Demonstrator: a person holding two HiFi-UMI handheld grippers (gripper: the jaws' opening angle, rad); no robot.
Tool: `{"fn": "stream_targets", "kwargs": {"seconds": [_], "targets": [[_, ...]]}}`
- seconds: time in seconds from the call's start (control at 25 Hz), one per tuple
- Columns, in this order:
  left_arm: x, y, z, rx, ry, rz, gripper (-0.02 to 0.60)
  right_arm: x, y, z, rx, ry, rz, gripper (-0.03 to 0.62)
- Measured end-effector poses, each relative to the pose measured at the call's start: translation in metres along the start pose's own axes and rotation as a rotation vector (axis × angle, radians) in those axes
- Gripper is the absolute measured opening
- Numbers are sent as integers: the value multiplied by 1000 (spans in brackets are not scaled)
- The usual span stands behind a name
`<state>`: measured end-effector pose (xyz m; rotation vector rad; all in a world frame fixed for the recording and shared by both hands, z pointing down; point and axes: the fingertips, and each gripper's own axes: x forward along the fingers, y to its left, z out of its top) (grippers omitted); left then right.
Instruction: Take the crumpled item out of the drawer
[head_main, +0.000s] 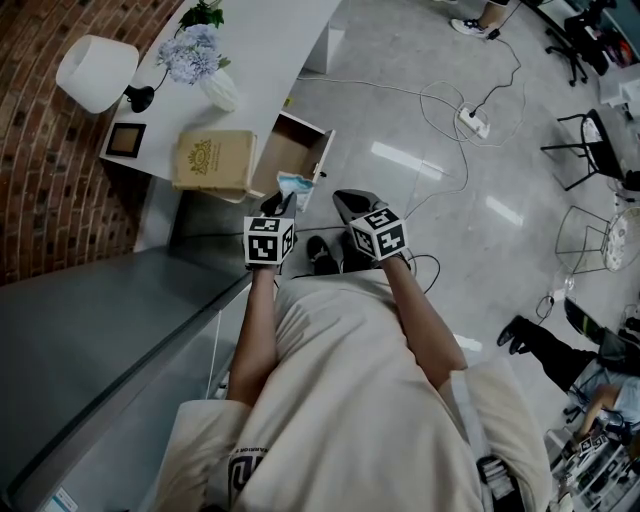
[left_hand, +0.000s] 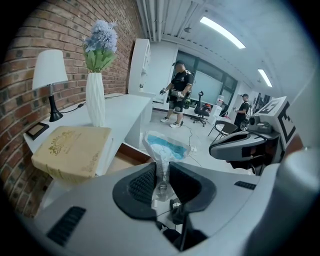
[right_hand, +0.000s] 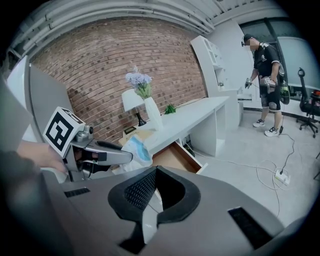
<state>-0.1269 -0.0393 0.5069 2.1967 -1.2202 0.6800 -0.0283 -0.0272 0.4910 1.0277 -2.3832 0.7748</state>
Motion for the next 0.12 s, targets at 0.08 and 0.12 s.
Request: {"fn": "stream_targets", "kwargs": {"seconds": [0.08,0.12], "targets": [[0,-1,-1,-2,1,-5,87,-1,0,0,2,-2,-2,25],[0,-2,-2,-2,1,-7,87,-1,0,-1,4,-3,-4,25]]}}
